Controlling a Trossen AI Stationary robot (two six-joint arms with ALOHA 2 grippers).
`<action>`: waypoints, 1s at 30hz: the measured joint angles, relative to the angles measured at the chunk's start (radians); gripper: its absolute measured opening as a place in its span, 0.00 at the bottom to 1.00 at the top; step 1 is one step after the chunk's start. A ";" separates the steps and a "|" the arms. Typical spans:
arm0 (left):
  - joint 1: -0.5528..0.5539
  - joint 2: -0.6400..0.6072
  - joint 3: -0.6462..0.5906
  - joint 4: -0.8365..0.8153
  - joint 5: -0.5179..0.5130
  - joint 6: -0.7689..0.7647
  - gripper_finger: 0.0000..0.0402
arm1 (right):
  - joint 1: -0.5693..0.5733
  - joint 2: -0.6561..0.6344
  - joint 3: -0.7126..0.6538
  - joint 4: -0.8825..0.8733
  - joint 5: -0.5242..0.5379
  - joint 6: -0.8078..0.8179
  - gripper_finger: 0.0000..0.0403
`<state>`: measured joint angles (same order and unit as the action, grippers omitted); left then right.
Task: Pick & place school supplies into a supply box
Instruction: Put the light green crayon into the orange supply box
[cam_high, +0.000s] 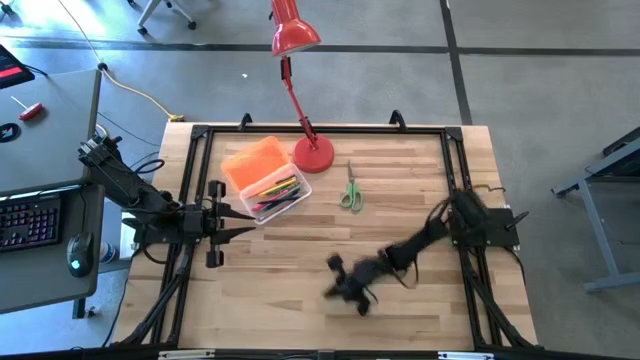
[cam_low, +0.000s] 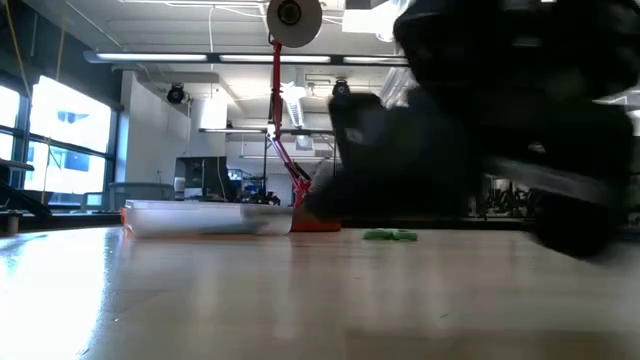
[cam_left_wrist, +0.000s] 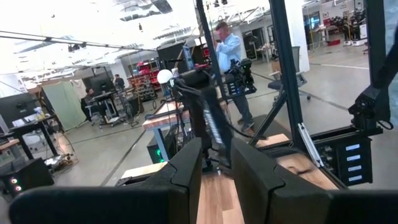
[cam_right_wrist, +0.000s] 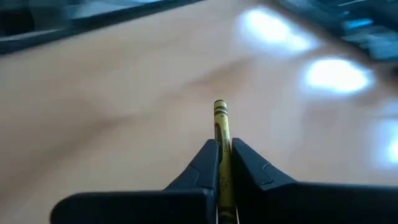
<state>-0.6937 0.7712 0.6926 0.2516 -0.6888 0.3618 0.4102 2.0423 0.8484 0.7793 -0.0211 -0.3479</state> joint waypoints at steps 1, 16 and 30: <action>0.000 0.000 0.000 0.000 0.000 0.000 0.29 | -0.027 -0.028 0.000 -0.010 0.004 -0.025 0.02; 0.000 0.000 0.000 0.000 0.000 0.034 0.29 | -0.522 -0.022 0.415 -0.395 -0.066 -0.186 0.02; 0.000 0.000 0.001 -0.024 -0.002 0.053 0.29 | -0.624 0.261 0.746 -0.574 -0.142 -0.206 0.06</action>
<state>-0.6937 0.7712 0.6933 0.2273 -0.6910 0.4149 -0.2133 2.3031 1.5947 0.2054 -0.1633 -0.5540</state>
